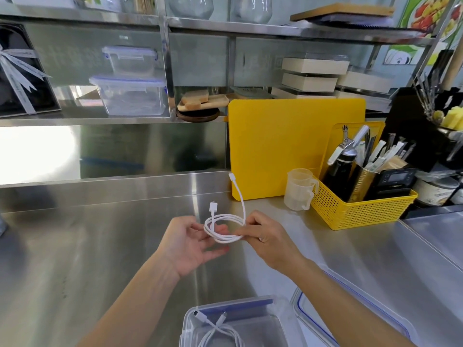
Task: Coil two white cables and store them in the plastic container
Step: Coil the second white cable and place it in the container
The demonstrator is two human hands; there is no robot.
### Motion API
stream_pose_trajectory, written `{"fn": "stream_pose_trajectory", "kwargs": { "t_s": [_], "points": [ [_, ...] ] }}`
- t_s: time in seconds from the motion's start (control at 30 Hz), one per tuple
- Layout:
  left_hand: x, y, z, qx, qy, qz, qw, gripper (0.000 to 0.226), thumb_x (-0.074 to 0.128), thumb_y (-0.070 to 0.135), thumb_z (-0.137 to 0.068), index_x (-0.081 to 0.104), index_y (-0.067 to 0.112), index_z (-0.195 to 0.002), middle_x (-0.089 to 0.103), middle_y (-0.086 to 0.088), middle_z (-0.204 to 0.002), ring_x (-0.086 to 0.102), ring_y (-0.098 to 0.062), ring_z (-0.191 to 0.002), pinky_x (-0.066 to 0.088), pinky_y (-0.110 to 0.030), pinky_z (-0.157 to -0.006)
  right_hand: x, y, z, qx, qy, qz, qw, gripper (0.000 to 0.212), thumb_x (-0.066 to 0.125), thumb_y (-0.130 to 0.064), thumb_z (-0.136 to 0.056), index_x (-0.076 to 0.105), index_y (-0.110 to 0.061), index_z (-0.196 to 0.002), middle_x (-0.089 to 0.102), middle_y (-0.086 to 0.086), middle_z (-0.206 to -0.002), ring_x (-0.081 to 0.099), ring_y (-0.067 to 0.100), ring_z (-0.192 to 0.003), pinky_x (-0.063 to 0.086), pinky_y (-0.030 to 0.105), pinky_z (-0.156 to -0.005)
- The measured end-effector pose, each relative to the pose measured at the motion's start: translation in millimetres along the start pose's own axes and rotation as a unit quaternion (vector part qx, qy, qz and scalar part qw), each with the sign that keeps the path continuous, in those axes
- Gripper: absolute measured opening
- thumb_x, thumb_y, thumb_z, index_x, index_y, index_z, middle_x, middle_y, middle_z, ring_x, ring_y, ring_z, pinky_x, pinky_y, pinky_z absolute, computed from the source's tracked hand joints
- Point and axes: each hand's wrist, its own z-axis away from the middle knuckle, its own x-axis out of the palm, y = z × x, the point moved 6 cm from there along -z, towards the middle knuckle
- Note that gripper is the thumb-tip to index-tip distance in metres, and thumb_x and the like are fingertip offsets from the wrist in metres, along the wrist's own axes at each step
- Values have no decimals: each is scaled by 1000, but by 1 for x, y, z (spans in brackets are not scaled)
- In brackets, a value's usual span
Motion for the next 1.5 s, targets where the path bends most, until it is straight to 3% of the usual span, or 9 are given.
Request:
{"fn": "stream_pose_trajectory", "kwargs": {
  "t_s": [0.3, 0.53, 0.67, 0.73, 0.87, 1.03, 1.13, 1.23, 1.5],
  "points": [
    [-9, -13, -7, -8, 23, -153, 988, 15, 43, -7, -93, 50, -1, -81, 69, -19, -63, 71, -27, -57, 60, -43, -56, -1, 11, 10, 116, 47, -114, 986, 29, 46, -27, -83, 63, -13, -101, 51, -12, -87, 52, 8, -84, 46, 13, -73],
    [-1, -14, -3, 80, 86, -234, 965, 10, 48, -6, -92, 49, 0, -84, 62, -20, -76, 68, -27, -63, 61, -33, -57, 4, -11, 5, 62, 76, 179, 979, 45, 38, -28, -87, 53, -4, -123, 64, 5, -82, 56, 12, -57, 36, 14, -48],
    [7, -17, 2, 101, 86, -311, 941, 7, 47, -6, -92, 48, 0, -91, 60, -24, -88, 67, -31, -73, 61, -31, -56, 10, -11, 3, 56, 49, 334, 940, 46, 77, -17, -62, 65, -2, -104, 65, 6, -72, 55, 15, -45, 43, 21, -37],
    [8, -21, 4, 112, 89, -380, 914, 10, 50, -6, -89, 48, 4, -89, 60, -22, -96, 67, -34, -83, 61, -34, -59, 17, -6, 5, 114, -25, 326, 938, 50, 86, -22, -54, 66, -5, -96, 66, 9, -77, 59, 17, -47, 48, 24, -43],
    [19, -26, 8, 163, 57, -547, 819, 10, 52, 3, -85, 46, 11, -85, 60, -9, -86, 64, -30, -79, 57, -42, -72, 18, 2, 3, 160, -73, 250, 952, 34, 52, -19, -91, 46, -8, -122, 55, 11, -114, 62, 25, -92, 49, 28, -81],
    [25, -11, 14, 302, 115, -686, 651, 15, 48, 7, -86, 40, 20, -87, 44, 3, -104, 46, -20, -93, 35, -24, -80, 14, 4, 3, 197, -115, 91, 969, 12, 52, -18, -90, 60, -12, -97, 64, 11, -98, 57, 21, -81, 49, 32, -78],
    [18, -15, 7, 244, 61, -643, 724, 11, 47, 12, -93, 42, 19, -86, 53, 3, -83, 50, -16, -72, 35, -21, -60, 13, 6, 5, 228, -129, -38, 964, 11, 54, -21, -90, 58, -14, -82, 58, 7, -80, 55, 21, -73, 48, 36, -71],
    [15, -19, 3, 194, 29, -597, 777, 12, 46, 18, -96, 43, 21, -85, 69, -2, -90, 56, -11, -72, 39, -17, -61, 7, 10, 5, 204, -111, 57, 971, 7, 54, -24, -90, 50, -18, -88, 57, 5, -85, 51, 19, -71, 42, 31, -63],
    [9, -19, 0, 123, -12, -498, 858, 8, 51, 13, -94, 54, 7, -98, 75, -10, -92, 68, -24, -87, 46, -30, -79, -1, -15, 13, -130, 51, 303, 943, 15, 72, -16, -70, 58, -15, -73, 58, 5, -68, 46, 17, -48, 25, 17, -44]
  ]
}}
